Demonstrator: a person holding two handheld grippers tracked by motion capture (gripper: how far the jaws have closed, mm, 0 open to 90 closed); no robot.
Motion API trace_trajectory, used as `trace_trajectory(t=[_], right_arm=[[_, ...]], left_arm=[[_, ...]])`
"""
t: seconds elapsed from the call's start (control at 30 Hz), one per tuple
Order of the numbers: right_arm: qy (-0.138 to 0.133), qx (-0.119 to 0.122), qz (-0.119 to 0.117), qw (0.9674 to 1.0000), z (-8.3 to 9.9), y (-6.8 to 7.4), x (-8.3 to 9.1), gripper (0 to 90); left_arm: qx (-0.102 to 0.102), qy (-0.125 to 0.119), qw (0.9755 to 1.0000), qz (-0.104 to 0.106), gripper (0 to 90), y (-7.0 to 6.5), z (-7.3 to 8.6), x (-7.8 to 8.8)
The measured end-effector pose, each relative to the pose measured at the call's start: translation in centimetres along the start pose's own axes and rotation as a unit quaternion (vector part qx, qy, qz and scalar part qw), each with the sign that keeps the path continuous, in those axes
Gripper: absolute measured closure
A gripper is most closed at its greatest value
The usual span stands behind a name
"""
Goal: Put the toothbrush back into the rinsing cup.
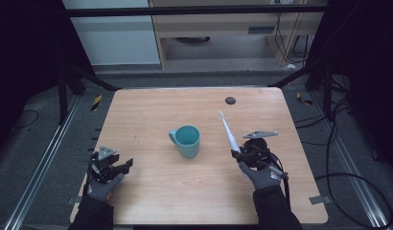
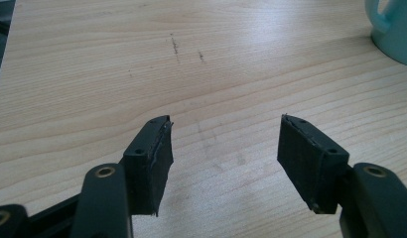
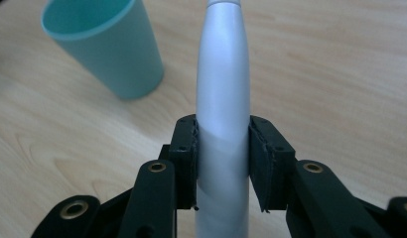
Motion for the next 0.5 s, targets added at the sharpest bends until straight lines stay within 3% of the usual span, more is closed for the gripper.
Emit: trace_trajectory(t=[0.27, 0.5], right_arm=[[-0.076, -0.022, 0.004, 0.9968, -3.3, 0.6, -0.3, 66.4], [-0.140, -0.024, 0.025, 0.9896, -5.2, 1.2, -0.3, 66.4]], left_arm=[[0.002, -0.002, 1.0000, 0.000, 37.5, 0.0, 0.0, 0.0], [0.003, -0.002, 1.0000, 0.000, 37.5, 0.1, 0.0, 0.0]])
Point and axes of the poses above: each handheld gripper's, and its own axes: x roughly backward along the jaws, z roughly out of its underside, y roughly to its left, the point moved 10 cm from there along -x, roughly forward along the jaws, and after that the axes turned 10 degrees about -y, right-handed, at the moved point
